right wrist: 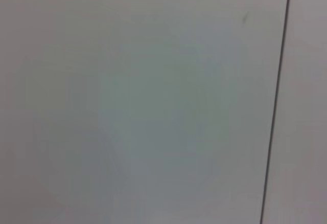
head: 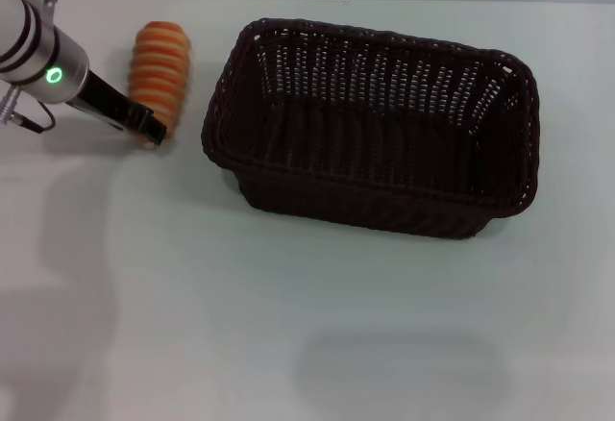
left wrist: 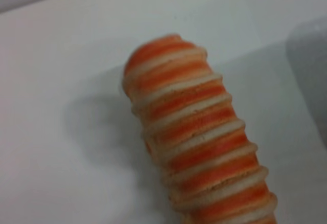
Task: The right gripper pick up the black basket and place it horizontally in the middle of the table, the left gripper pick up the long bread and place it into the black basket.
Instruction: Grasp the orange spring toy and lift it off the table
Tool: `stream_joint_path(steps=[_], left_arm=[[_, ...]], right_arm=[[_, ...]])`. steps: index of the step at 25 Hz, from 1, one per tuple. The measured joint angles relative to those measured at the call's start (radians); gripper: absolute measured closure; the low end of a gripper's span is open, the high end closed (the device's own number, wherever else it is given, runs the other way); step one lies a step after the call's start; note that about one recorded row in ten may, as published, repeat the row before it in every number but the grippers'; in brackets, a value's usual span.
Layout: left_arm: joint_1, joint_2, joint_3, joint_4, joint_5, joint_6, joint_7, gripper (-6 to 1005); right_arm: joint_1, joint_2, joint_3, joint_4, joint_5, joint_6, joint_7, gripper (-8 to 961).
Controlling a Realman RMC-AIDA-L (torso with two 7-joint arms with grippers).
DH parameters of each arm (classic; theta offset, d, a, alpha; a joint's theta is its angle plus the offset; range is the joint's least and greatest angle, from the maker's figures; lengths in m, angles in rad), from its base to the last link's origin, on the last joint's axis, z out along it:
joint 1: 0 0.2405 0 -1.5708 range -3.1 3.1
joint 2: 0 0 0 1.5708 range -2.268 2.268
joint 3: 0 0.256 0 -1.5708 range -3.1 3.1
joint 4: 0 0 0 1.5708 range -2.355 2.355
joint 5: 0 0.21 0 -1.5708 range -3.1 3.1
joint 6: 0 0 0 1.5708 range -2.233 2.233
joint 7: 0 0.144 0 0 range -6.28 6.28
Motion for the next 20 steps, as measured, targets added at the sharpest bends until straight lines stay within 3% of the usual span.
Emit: stream_joint_path(steps=[1, 3, 19, 20], left_arm=[[0.001, -0.001, 0.005, 0.000, 0.000, 0.000, 0.000, 261], [0.003, -0.002, 0.008, 0.000, 0.000, -0.001, 0.001, 484], [0.062, -0.017, 0.011, 0.108, 0.008, 0.011, -0.004, 566], [0.103, -0.032, 0.011, 0.209, 0.008, 0.044, -0.004, 580]], right_arm=[[0.001, 0.000, -0.001, 0.000, 0.000, -0.001, 0.000, 460], [0.006, 0.000, -0.002, 0.001, 0.000, -0.002, 0.000, 460], [0.012, -0.002, -0.005, 0.001, 0.000, -0.002, 0.000, 460], [0.014, -0.002, -0.005, 0.001, 0.000, -0.002, 0.000, 460]])
